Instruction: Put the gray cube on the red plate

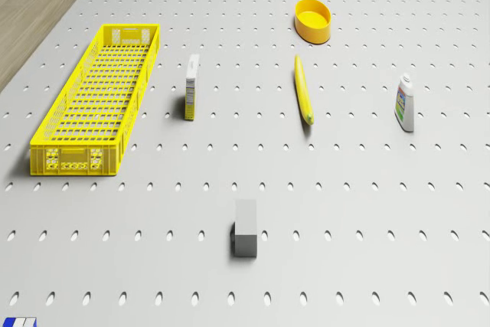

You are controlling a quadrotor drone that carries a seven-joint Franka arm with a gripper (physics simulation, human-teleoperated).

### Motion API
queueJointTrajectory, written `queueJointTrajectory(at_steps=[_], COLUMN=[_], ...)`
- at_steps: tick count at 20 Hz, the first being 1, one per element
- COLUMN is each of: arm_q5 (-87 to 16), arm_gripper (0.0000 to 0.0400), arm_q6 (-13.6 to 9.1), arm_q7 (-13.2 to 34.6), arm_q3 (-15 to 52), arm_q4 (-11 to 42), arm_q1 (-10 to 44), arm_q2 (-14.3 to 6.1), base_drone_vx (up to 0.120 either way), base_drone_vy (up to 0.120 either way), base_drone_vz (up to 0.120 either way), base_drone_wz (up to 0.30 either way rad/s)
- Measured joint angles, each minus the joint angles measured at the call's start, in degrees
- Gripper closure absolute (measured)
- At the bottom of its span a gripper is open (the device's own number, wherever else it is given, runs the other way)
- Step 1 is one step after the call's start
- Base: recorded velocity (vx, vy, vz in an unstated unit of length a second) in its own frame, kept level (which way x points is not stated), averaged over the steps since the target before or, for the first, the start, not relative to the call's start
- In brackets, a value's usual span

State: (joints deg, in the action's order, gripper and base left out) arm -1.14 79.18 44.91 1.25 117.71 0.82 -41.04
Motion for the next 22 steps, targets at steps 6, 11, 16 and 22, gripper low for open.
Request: queueJointTrajectory(at_steps=[6,11,16,22], arm_q5=[-2.4,-7.2,-18.2,-46.4], arm_gripper=[0.0,0.0,0.0,0.0], arm_q6=[0.3,0.6,1.1,2.4], arm_q7=[0.3,1.0,2.5,7.9], arm_q3=[1.7,5.1,12.9,31.2], arm_q4=[0.3,0.8,3.0,14.5], arm_q1=[0.5,1.6,4.0,10.9], arm_q2=[-0.2,-0.5,-1.1,-3.7], base_drone_vx=[0.12,0.12,0.12,0.12], base_drone_vy=[-0.12,-0.008,0.0,0.0], base_drone_vz=[0.0,0.0,-0.112,-0.12], base_drone_wz=[0.0,0.0,0.0,0.0])
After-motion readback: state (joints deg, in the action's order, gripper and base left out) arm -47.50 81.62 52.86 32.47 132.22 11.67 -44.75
